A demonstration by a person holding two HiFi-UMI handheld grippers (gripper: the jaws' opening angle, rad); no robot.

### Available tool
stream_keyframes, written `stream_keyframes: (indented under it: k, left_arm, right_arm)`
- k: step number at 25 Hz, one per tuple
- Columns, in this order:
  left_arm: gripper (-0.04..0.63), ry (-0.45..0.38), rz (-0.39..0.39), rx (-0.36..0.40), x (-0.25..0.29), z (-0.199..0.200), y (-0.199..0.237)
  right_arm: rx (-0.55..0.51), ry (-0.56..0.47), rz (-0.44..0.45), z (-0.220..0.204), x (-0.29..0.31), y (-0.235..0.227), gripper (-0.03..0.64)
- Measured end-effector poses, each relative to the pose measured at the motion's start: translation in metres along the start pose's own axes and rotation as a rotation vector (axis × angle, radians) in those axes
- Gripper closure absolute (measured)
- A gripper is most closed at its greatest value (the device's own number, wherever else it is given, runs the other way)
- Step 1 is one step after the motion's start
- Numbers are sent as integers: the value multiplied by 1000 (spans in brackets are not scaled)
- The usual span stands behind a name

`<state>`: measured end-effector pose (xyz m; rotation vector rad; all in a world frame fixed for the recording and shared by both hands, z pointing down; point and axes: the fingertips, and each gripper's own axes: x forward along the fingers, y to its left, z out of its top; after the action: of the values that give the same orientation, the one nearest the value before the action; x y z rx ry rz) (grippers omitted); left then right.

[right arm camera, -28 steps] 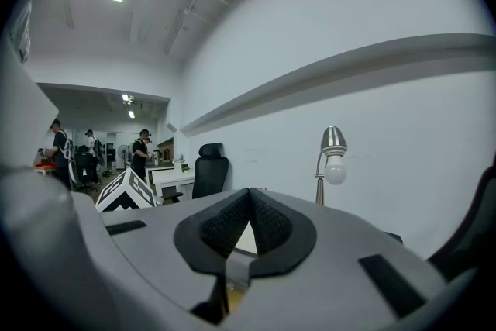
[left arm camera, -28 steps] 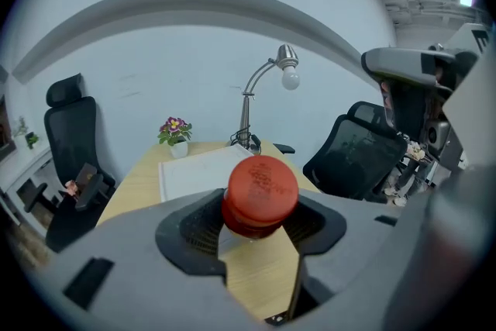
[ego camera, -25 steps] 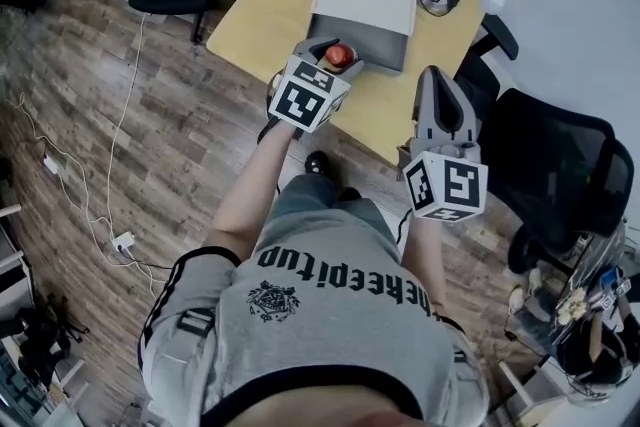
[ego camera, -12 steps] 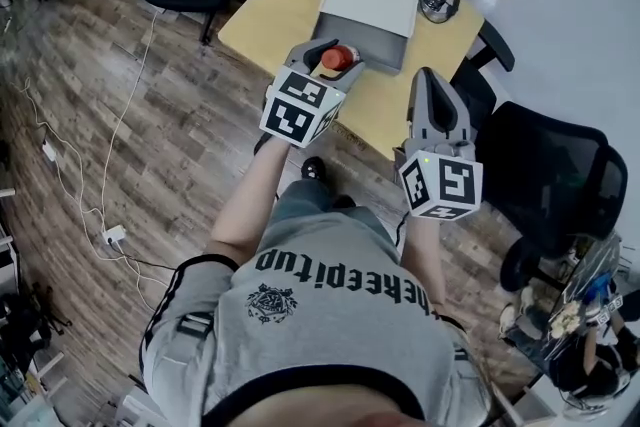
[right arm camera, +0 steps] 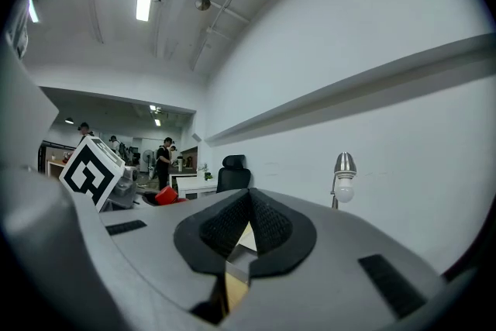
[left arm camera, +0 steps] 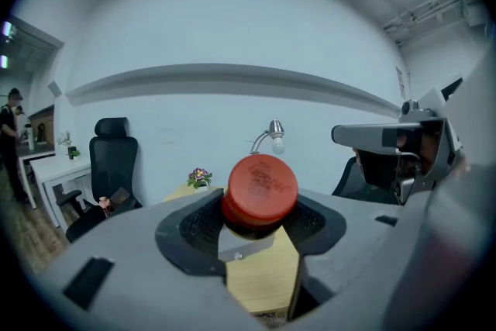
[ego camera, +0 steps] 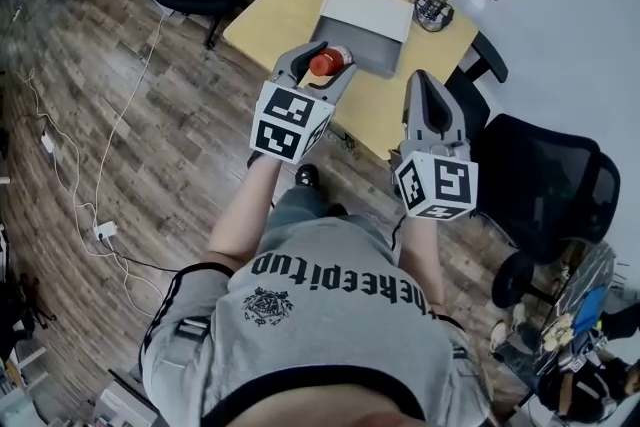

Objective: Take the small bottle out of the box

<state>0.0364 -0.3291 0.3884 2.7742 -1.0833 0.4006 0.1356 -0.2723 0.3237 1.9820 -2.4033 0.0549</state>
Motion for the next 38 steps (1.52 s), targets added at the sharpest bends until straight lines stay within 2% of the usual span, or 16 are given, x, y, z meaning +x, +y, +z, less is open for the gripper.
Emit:
stream_keyframes:
  k: [13,31,38]
  left_arm:
    - [373,-140,74,-15,-42,29,-26]
    - [373,-333,165,-37,-98,60,-47]
    - [373,-404,194,-23,-122,71,-55]
  right_arm:
    - [-21,-47,21,16,-38,-3,615]
    - [-46,-107,-7,33,-84,-7,615]
    - [-55,-115,-10,36,-100,-4,617]
